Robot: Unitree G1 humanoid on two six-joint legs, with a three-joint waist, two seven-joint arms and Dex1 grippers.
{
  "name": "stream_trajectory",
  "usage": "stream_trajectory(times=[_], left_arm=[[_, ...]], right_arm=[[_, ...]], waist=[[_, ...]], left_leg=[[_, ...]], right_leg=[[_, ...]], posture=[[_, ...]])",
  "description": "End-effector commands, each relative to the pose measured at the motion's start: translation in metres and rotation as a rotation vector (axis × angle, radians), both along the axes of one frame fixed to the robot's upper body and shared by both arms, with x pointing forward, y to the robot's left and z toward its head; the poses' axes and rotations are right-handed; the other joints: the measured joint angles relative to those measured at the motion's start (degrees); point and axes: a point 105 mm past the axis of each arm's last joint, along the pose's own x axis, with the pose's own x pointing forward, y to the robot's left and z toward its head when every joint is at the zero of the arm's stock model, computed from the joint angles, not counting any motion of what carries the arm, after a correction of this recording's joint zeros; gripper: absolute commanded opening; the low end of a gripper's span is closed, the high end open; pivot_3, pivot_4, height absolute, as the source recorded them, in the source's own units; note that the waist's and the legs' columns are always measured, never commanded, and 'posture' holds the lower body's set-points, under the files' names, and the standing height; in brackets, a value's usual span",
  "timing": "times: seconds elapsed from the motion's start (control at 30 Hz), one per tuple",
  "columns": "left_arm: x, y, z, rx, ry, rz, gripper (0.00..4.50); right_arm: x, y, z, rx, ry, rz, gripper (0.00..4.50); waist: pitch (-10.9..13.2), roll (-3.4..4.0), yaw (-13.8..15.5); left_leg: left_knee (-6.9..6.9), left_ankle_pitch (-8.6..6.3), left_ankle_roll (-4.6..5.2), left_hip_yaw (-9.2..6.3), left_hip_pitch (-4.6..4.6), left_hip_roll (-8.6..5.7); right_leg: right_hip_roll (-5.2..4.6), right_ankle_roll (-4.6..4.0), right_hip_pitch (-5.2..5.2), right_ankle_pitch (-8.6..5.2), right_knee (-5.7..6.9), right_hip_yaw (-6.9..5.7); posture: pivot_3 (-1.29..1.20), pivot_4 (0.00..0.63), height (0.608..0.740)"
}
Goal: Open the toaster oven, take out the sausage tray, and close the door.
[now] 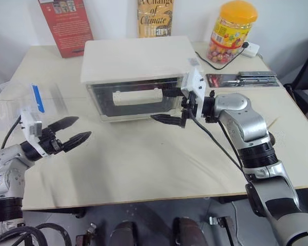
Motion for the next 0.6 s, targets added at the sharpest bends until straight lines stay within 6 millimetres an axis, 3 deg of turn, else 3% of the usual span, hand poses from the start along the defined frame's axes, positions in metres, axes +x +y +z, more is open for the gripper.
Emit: stream_trajectory(times=[0.03,0.07,0.17,0.43,0.6], left_arm=[[-0.006,0.016,0.02,0.025,-0.033,0.044,4.49],[-0.006,0.019,0.021,0.028,-0.032,0.055,4.49],[-0.01,0.026,0.032,0.012,-0.051,0.052,3.9],[-0.019,0.044,0.052,0.006,-0.072,0.007,1.45],[-0.013,0.029,0.059,-0.027,-0.087,-0.109,0.02]], right_arm=[[-0.039,0.012,0.004,-0.036,-0.027,0.186,4.5],[-0.043,0.011,0.001,-0.048,-0.019,0.201,4.5],[-0.05,0.01,-0.008,-0.068,0.0,0.214,4.5],[-0.053,0.01,-0.022,-0.078,0.016,0.19,4.5],[-0.059,0.015,-0.027,-0.076,0.023,0.196,4.5]], waist=[[0.0,0.0,-0.3],[0.0,-0.01,-0.5],[0.0,-0.01,-0.8],[0.0,-0.02,-0.9],[0.0,-0.02,-0.9]], left_leg=[[-0.04,0.0,0.0,0.0,-0.01,0.01],[-0.06,0.0,-0.01,0.0,-0.01,0.01],[-0.1,-0.04,-0.06,0.17,-0.05,0.02],[-0.18,-0.06,-0.08,0.49,-0.04,0.08],[-0.17,-0.06,-0.09,0.52,-0.04,0.08]], right_leg=[[0.0,0.0,-0.03,0.0,0.01,-0.02],[0.0,0.0,-0.07,0.0,0.04,-0.03],[0.0,0.0,-0.23,0.0,0.04,-0.02],[0.0,0.0,-0.45,0.0,0.06,0.05],[0.0,0.0,-0.46,0.0,0.08,0.08]], posture=[[0.0,0.15,0.74],[0.0,0.15,0.74],[0.0,0.15,0.74],[0.0,0.15,0.74],[0.0,0.15,0.74]])
